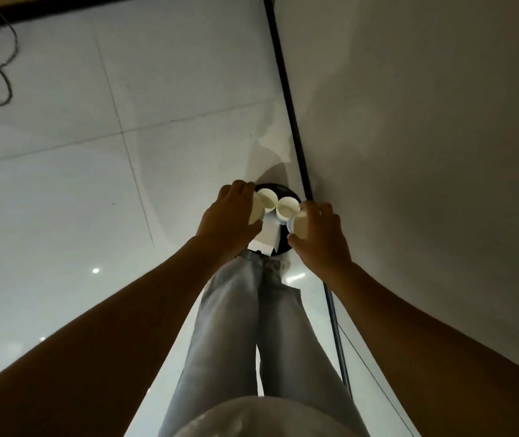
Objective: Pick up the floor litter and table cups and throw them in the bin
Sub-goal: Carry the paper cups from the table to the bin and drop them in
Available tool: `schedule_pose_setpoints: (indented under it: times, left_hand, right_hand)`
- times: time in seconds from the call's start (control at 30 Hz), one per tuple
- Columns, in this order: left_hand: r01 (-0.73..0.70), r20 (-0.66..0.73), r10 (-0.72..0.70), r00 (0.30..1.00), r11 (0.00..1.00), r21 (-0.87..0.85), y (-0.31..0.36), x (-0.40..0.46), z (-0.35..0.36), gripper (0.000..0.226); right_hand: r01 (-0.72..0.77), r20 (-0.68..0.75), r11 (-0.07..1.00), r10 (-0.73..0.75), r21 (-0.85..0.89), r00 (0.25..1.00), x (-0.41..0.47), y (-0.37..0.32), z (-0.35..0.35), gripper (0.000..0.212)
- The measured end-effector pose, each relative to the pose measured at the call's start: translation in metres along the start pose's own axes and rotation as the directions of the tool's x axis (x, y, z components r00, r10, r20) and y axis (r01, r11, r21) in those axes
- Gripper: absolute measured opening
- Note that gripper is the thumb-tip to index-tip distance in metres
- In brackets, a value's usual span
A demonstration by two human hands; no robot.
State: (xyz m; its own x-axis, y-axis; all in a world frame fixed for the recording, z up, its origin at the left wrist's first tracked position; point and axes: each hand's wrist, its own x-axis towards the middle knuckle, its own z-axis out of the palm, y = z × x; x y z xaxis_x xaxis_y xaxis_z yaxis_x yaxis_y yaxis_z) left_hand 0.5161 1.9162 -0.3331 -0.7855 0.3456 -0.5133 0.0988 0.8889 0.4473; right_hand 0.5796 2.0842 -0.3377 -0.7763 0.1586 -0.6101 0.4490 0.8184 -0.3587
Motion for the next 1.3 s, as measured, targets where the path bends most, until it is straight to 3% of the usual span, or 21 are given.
schedule_pose_setpoints:
  times: [0.37,0.6,0.8,0.97,1.3]
  left_hand:
    - [-0.086,0.058,0.086,0.995,0.996,-0.005,-0.044,0.139,0.121,0.071]
    - [-0.207,0.294,0.160,0.942,0.968,0.138,-0.070,0.167,0.164,0.073]
    - [-0.230,0.394,0.129,0.910,0.948,0.222,-0.084,0.173,0.188,0.086]
    - [-0.217,0.323,0.137,0.937,0.949,0.228,-0.081,0.164,0.174,0.086]
    - [-0.025,0.173,-0.005,0.985,0.985,0.171,-0.054,0.044,0.042,0.052]
  right_hand:
    - [-0.010,-0.028,1.000,0.010,-0.003,1.000,0.124,0.070,0.104,0.061]
    - [-0.033,0.085,0.995,0.041,-0.092,0.996,0.155,0.096,0.154,0.066]
    - [0.006,0.184,0.990,0.020,-0.142,0.983,0.168,0.107,0.169,0.074]
    - [0.013,0.196,0.981,0.026,-0.195,0.980,0.170,0.095,0.155,0.084]
    - [0.219,0.231,0.938,-0.158,-0.269,0.960,0.075,-0.011,0.046,0.063]
